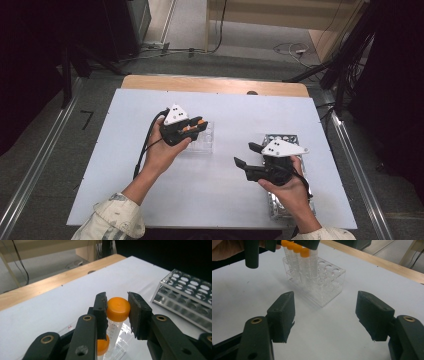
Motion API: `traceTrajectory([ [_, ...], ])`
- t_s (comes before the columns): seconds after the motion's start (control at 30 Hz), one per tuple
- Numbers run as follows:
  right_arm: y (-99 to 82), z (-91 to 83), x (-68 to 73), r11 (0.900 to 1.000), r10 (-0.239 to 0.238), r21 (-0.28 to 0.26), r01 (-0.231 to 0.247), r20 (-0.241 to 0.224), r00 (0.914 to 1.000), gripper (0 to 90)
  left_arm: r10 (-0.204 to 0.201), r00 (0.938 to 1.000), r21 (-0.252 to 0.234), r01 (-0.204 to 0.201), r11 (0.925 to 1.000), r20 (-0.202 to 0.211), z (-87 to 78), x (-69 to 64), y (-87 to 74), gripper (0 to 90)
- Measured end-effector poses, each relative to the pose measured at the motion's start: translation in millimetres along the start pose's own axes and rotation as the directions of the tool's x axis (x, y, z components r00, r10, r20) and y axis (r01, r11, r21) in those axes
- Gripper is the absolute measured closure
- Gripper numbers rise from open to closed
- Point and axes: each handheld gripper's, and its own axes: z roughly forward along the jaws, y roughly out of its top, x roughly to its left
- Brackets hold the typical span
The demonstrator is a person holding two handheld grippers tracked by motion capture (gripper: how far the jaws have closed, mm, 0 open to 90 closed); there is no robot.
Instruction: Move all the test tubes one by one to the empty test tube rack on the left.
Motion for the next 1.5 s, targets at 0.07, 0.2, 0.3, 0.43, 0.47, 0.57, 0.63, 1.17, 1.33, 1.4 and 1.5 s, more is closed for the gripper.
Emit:
traceTrajectory([
  [0.07, -0.2, 0.0, -0.3, 1.0000, -0.001, 0.002, 0.001, -0.001, 1.0000, 30.4, 0.001, 1.0000, 0.014, -0.001, 0.9999, -0.004, 1.5, -0.9, -1.7, 70.7],
  [0.2, 0.0, -0.5, -0.4, 1.0000, -0.003, 0.000, 0.003, -0.001, 1.0000, 30.5, 0.010, 0.9999, 0.034, -0.010, 0.9994, -0.005, 2.8, -2.2, -3.4, 70.1],
  [0.3, 0.2, -1.1, -0.7, 1.0000, -0.001, -0.002, 0.001, 0.001, 1.0000, 30.4, 0.007, 1.0000, 0.041, -0.007, 0.9991, -0.002, 2.9, -2.8, -3.6, 64.5],
  [0.43, -0.6, -1.1, -2.0, 1.0000, 0.004, 0.002, -0.004, 0.004, 1.0000, 30.4, 0.003, 1.0000, 0.028, -0.003, 0.9996, 0.000, 0.2, -4.8, -2.2, 54.9],
  [0.47, -0.9, -0.9, -2.6, 1.0000, 0.005, 0.000, -0.005, 0.006, 1.0000, 30.4, 0.000, 1.0000, 0.022, 0.000, 0.9998, 0.007, -1.1, -5.1, -1.6, 53.8],
  [0.57, -1.7, -2.1, -5.5, 0.9998, 0.017, -0.005, -0.017, 0.019, 0.9997, 30.3, -0.023, 0.9995, 0.010, 0.022, 0.9997, 0.024, -5.7, -6.3, 0.4, 45.6],
  [0.63, -2.4, -3.6, -8.4, 0.9997, 0.023, -0.010, -0.023, 0.029, 0.9993, 30.1, -0.039, 0.9986, -0.007, 0.039, 0.9992, 0.035, -10.0, -7.0, 2.0, 39.5],
  [1.17, -11.7, -10.6, -28.3, 0.9965, 0.083, -0.013, -0.083, 0.110, 0.9904, 26.8, -0.062, 0.9980, -0.024, 0.062, 0.9978, -0.004, -34.7, -4.5, -6.9, 19.5],
  [1.33, -14.9, -19.0, -33.5, 0.9953, 0.096, -0.022, -0.094, 0.128, 0.9871, 26.4, -0.061, 0.9977, -0.024, 0.060, 0.9979, -0.030, -45.5, -2.2, -18.2, 19.4],
  [1.4, -16.7, -22.1, -35.5, 0.9951, 0.098, -0.024, -0.096, 0.135, 0.9860, 26.3, -0.063, 0.9971, -0.032, 0.062, 0.9976, -0.041, -50.7, -1.1, -21.6, 19.4],
  [1.5, -19.5, -25.9, -37.4, 0.9946, 0.103, -0.027, -0.100, 0.146, 0.9840, 26.0, -0.069, 0.9962, -0.043, 0.066, 0.9969, -0.054, -57.4, -0.9, -25.9, 19.4],
])
